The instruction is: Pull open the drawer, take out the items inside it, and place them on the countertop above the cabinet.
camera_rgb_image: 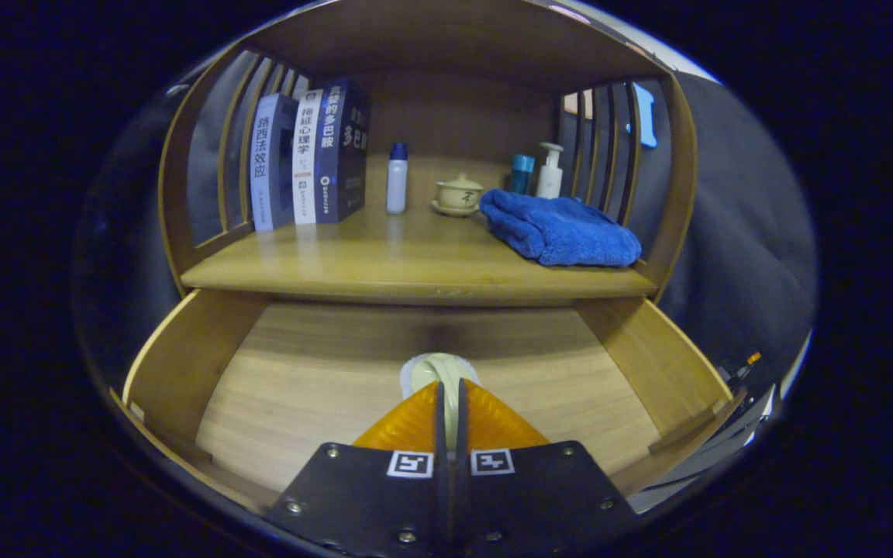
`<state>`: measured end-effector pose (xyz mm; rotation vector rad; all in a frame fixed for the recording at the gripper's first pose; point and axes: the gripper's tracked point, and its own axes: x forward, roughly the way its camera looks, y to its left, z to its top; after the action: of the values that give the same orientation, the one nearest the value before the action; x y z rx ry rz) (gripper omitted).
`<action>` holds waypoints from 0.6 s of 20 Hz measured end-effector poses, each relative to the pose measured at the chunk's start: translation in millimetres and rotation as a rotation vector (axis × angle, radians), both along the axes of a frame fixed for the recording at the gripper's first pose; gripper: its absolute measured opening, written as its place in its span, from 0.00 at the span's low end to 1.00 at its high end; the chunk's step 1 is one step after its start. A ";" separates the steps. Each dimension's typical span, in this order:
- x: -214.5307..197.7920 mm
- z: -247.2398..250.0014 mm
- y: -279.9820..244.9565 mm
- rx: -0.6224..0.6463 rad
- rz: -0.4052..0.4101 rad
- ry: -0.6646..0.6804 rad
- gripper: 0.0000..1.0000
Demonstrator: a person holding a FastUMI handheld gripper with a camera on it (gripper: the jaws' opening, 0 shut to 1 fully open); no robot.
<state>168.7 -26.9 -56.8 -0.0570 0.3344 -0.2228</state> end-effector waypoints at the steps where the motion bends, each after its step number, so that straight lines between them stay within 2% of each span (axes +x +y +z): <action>1: -3.0 5.3 1.0 0.011 -0.003 -0.013 0.04; 3: -5.4 12.2 -2.2 0.008 -0.017 -0.029 0.04; 8: 6.6 -16.6 -15.2 -0.025 -0.026 0.155 0.04; 11: 11.0 -34.9 -4.6 0.007 0.021 0.269 0.68; 12: 11.4 -36.9 -3.3 0.022 0.028 0.291 0.66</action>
<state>180.1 -30.3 -93.7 -0.0727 0.6253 -0.1835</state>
